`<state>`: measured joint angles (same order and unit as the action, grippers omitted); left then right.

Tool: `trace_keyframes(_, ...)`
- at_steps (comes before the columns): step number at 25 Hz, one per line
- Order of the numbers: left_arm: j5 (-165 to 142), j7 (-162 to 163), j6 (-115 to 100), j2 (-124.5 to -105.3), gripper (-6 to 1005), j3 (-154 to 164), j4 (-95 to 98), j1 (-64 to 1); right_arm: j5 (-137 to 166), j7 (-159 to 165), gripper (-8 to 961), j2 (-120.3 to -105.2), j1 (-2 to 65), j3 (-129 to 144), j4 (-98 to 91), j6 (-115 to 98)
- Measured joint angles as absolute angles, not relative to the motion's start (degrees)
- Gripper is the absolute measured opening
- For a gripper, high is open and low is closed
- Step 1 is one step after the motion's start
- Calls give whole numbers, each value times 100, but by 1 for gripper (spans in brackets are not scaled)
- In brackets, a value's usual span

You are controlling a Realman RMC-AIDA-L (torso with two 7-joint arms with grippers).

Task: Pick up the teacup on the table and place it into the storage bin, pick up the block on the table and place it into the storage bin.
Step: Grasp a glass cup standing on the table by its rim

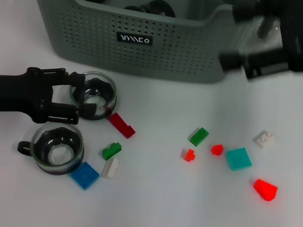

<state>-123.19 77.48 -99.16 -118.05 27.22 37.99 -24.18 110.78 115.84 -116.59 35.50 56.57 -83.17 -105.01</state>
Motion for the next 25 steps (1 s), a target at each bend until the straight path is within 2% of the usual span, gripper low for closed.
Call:
trace_keyframes(8,-12673,7871,-9946,-11780,878,2707,4169,-2386,12314,11176,915,-11598,3525,5672,-7396,-10994)
trace_keyframes(10,-12766,7932,-9951,-11779,878,2706,4320,-2385,12743,11105,914,-11668,3600,5705,-7103,-10933)
trace_keyframes(16,-13293,8317,-9996,-11768,878,2730,4972,-2437,13910,11067,915,-12012,3839,5975,-6728,-10490)
trace_keyframes(25,-13852,8765,-10171,-11809,877,3034,5784,-2530,13928,11331,915,-12041,4354,6536,-5985,-9972)
